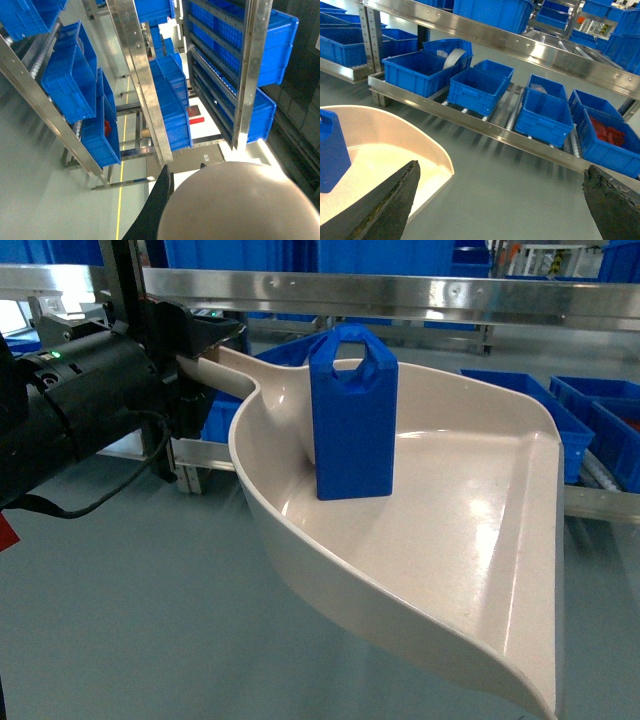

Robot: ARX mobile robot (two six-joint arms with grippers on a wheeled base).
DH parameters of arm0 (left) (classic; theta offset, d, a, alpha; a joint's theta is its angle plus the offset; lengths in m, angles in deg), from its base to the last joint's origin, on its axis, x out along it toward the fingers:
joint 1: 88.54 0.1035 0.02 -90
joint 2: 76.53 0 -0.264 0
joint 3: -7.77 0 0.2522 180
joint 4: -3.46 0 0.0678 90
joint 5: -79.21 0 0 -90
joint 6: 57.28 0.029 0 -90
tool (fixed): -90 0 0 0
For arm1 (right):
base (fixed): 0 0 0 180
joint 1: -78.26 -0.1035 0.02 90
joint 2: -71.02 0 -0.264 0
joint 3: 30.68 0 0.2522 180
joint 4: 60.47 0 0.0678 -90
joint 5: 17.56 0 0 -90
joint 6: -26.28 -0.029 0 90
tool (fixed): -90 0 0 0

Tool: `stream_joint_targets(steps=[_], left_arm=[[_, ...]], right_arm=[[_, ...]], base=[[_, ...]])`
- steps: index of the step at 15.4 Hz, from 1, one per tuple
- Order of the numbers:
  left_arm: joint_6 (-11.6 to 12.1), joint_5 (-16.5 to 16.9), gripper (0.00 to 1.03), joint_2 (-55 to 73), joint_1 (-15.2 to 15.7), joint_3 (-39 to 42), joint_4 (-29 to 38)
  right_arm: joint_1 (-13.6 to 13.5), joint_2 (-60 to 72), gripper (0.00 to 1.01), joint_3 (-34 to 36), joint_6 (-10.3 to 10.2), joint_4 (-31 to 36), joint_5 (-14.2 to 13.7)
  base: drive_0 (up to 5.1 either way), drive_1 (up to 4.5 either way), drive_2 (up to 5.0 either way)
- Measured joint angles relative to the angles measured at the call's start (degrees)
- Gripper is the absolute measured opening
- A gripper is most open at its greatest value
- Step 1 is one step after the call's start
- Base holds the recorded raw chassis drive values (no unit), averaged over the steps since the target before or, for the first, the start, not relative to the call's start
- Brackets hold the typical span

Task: Place part in tray to right shelf

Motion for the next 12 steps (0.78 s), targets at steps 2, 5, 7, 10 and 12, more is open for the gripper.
stream_joint_targets(steps=[2, 5, 7, 10, 12], left_arm=[[0.0, 0.0, 0.12, 0.0, -0.1, 0.0, 0.0], [0.0, -0.2, 0.12, 0.0, 0.1, 0.0, 0.0], [0.0, 0.0, 0.12, 0.0, 0.1, 0.0, 0.0], [0.0, 0.1, 0.12, 0.0, -0.2, 0.0, 0.0], [0.0, 0.2, 0.12, 0.0, -0.3, 0.0, 0.0]], right_arm=[[0.0, 0.0, 0.98, 0.0, 0.0, 0.0, 0.0], [0.0, 0.0, 0.98, 0.0, 0.0, 0.0, 0.0], [0.0, 0.0, 0.98, 0.0, 0.0, 0.0, 0.0], [0.0, -0.1, 0.98, 0.0, 0.0, 0.0, 0.0], [0.0, 0.0, 0.98, 0.0, 0.0, 0.0, 0.0]], base=[[-1.7, -1.65, -1.7], [-1.7, -1.65, -1.7], [-1.7, -1.65, -1.7], [-1.1, -1.1, -1.1], [0.0, 0.0, 0.0]])
